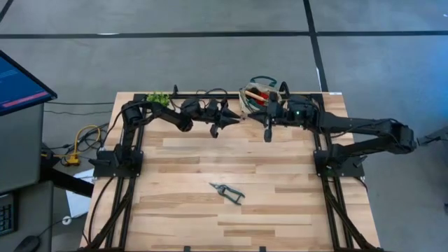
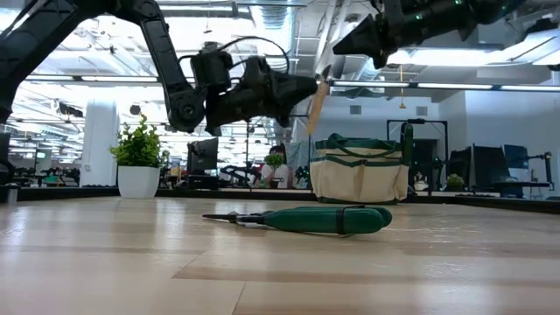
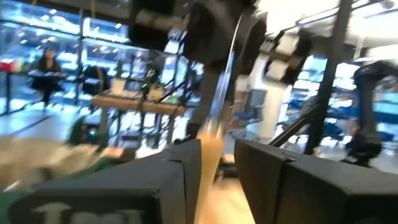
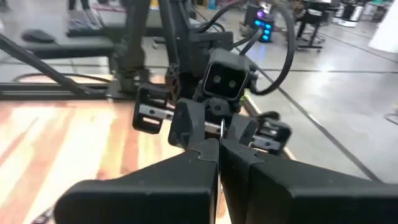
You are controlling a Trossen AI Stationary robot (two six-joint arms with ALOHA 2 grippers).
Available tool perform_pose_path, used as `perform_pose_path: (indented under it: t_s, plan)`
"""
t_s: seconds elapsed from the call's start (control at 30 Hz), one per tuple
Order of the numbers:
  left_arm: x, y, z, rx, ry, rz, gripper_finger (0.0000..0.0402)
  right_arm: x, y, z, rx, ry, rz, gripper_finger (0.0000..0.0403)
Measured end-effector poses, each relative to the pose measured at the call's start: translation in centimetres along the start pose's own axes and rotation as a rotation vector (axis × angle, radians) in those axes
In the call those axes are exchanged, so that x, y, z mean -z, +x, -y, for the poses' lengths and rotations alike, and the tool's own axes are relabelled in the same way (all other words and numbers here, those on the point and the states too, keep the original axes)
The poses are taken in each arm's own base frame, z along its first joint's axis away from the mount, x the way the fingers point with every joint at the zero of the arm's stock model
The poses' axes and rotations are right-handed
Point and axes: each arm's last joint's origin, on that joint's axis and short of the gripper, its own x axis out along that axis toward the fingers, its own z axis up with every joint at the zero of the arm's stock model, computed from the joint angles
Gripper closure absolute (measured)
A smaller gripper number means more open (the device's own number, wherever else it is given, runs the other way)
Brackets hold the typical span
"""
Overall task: Pick & Place Garden tools in Gardening bag
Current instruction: Put the brown trowel into the gardening bag
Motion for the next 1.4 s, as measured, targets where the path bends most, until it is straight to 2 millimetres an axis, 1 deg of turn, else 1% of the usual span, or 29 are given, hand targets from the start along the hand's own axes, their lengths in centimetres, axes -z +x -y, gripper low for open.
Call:
perform_pose_path:
  t_s: [0.1, 0.27, 0.37, 0.5, 0.6, 0.7, 0.83, 1.0, 1.1, 1.2, 1.27, 1.4]
  plan:
    - [0.3, -0.6, -0.9, -0.041, -0.008, -0.043, 0.0301, -0.7, 0.0, 0.8, 0.032, 0.005, -0.017, 0.0403]
    - [0.7, -1.2, -1.7, -0.077, -0.014, -0.093, 0.0284, -0.8, 0.5, 2.6, 0.115, 0.004, -0.013, 0.0403]
    - [0.7, -1.2, -1.7, -0.077, -0.018, -0.094, 0.0282, 0.2, 1.2, 3.9, 0.161, 0.032, -0.048, 0.0403]
    - [0.2, -1.1, -1.5, -0.062, -0.023, -0.089, 0.0290, 0.5, 2.1, 5.2, 0.209, 0.034, -0.007, 0.0403]
    - [-0.3, -1.5, -0.9, -0.055, -0.033, -0.089, 0.0299, 1.1, 2.6, 6.1, 0.233, 0.041, -0.014, 0.0403]
    - [-1.3, -2.2, 0.2, -0.052, -0.019, -0.081, 0.0307, 1.0, 3.0, 7.1, 0.263, 0.047, -0.021, 0.0403]
    - [-3.0, -3.5, 1.9, -0.046, -0.002, -0.064, 0.0313, 0.5, 3.7, 8.2, 0.280, 0.046, -0.064, 0.0403]
    - [-4.5, -5.0, 4.0, -0.043, 0.086, -0.044, 0.0318, -0.5, 5.2, 9.1, 0.298, 0.032, -0.193, 0.0403]
    - [-4.8, -5.9, 5.1, -0.061, 0.104, -0.039, 0.0321, -1.1, 6.3, 9.5, 0.317, 0.005, -0.269, 0.0403]
    - [-4.6, -6.7, 5.9, -0.083, 0.109, -0.048, 0.0324, -1.5, 7.2, 9.8, 0.312, 0.001, -0.304, 0.0403]
    - [-4.5, -7.2, 6.2, -0.095, 0.108, -0.050, 0.0325, -2.1, 7.7, 9.7, 0.312, -0.017, -0.292, 0.0403]
    - [-4.0, -7.7, 6.5, -0.104, 0.092, -0.068, 0.0326, -3.4, 7.8, 9.8, 0.332, -0.026, -0.283, 0.0403]
